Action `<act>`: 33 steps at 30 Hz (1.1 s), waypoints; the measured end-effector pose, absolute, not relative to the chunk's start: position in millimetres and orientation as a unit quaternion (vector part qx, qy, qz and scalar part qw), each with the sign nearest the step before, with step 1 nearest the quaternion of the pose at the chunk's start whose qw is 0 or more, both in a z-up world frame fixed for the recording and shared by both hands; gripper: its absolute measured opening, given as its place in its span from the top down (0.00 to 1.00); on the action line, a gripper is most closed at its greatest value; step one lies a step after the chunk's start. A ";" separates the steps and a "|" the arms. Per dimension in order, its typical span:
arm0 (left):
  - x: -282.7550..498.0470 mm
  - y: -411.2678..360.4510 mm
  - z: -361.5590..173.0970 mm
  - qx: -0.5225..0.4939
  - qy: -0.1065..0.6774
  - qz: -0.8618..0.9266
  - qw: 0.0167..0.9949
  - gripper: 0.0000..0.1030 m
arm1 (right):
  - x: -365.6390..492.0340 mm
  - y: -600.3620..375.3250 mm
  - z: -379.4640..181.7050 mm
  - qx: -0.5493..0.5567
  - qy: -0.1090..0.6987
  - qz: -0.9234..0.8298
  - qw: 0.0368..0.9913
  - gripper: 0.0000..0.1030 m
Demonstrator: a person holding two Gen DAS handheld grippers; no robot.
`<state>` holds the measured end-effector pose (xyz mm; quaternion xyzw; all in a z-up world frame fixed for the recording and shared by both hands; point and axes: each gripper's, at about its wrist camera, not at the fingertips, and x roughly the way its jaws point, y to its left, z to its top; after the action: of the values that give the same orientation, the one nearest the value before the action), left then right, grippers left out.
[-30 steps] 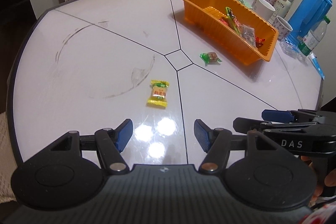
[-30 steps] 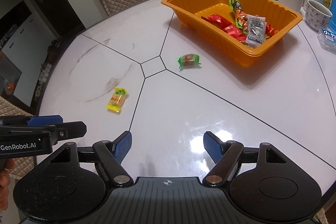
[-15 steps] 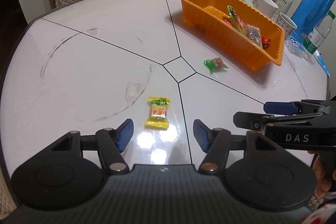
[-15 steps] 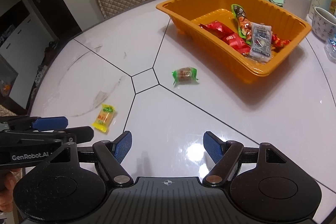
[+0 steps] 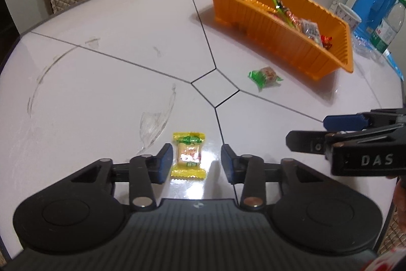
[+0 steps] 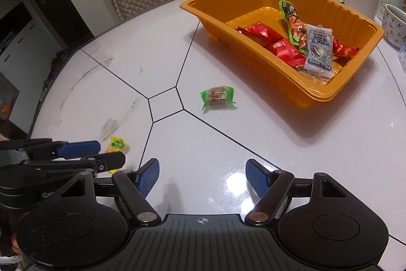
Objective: Organize snacks
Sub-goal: 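Lower the left tool onto the yellow square packet and close it, then grasp the green-wrapped candy with the right tool while the left tool holds the yellow packet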
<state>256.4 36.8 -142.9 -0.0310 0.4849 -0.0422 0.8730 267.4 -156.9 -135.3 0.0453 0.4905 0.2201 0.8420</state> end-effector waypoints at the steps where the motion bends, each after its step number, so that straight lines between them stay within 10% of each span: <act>1: 257.5 37.1 -144.6 -0.031 0.488 -0.042 0.872 0.67 | 267.9 -156.9 -135.5 0.044 0.490 0.220 0.842 0.27; 33: 276.5 66.0 -128.8 -0.022 0.465 -0.001 0.885 0.82 | 284.8 -144.2 -133.6 0.033 0.435 0.217 0.873 0.28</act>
<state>276.5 66.0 -128.8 -0.0215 0.4651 -0.0013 0.8850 284.8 -144.2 -133.6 0.0333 0.4348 0.2170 0.8734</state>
